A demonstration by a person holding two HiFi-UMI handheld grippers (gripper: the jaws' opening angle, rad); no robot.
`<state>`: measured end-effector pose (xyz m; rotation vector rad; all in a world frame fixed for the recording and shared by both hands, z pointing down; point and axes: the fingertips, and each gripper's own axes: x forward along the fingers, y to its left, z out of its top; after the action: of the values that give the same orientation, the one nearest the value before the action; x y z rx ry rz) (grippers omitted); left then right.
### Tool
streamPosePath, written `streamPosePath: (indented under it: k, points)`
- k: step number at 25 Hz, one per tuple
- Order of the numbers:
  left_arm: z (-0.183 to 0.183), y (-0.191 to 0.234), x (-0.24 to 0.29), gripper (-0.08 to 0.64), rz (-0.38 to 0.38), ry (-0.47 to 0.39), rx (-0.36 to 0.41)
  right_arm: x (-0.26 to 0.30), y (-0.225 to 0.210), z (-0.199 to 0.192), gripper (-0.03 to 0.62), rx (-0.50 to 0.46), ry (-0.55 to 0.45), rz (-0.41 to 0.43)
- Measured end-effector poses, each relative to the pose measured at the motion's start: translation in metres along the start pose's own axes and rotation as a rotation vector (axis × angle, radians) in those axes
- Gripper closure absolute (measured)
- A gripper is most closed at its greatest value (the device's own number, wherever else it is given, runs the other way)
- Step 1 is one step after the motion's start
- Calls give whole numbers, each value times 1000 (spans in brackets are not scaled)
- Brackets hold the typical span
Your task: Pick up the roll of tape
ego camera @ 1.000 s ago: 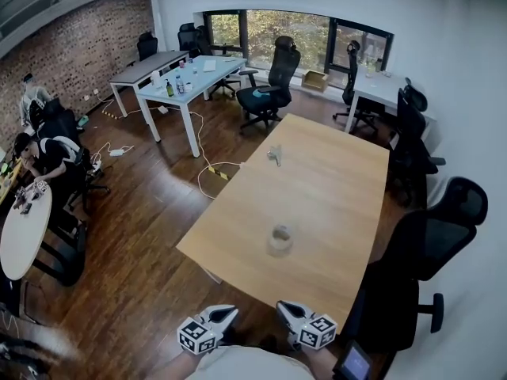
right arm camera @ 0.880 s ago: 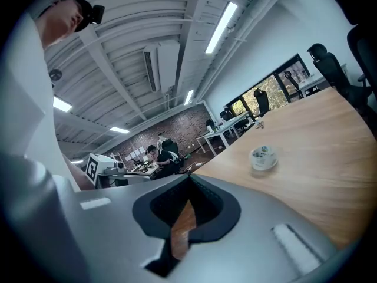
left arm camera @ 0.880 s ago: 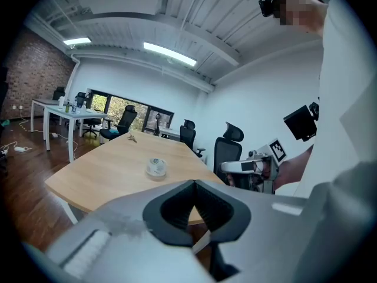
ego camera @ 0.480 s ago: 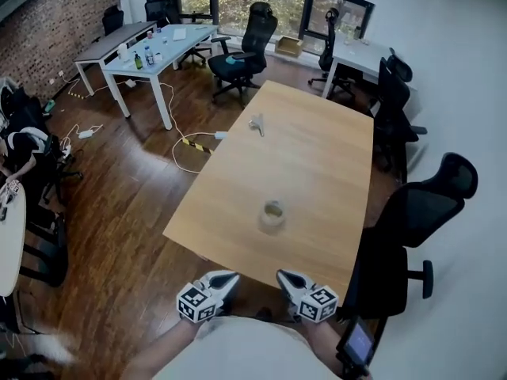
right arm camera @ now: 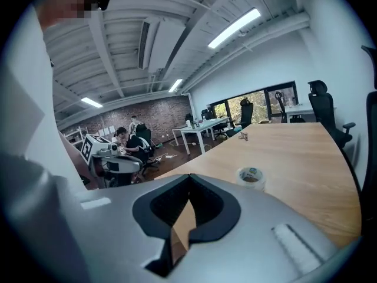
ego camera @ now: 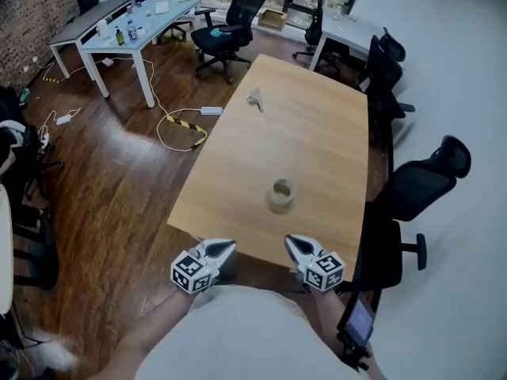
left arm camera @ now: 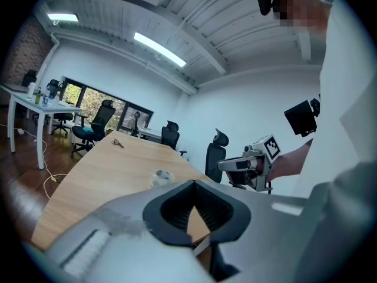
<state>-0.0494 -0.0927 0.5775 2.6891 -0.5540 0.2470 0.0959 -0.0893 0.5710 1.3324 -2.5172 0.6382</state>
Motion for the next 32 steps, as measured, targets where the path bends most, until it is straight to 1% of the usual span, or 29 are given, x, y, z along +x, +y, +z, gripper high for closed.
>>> streamPosePath:
  k: [5,8,12,16,21,26,29,32]
  points:
    - [5,16,-21,555,-46,-7,-8,21,9,11,585,-74,57,-55]
    - [5,24,-26,555,-60,-11,-16,32,9,9,584,-115,107,-78]
    - [6,32,-27,555,-65,-26,-35,43,-4,-1,584,-140,186,-114]
    - [2,37,-29,555,-64,-12,-54,52,-24,-14,584,-198,279,-168]
    - [1,47,-32,555,-27,-2,-73,62,-51,-24,584,-219,346,-175]
    - [2,54,-20,555,7,0,-90,72,-89,-27,580,-284,430,-185]
    - [4,59,-10,555,37,-5,-105,81,-107,-30,548,-325,482,-168]
    - [8,62,-1,555,60,-13,-117,93,-122,-33,536,-360,531,-135]
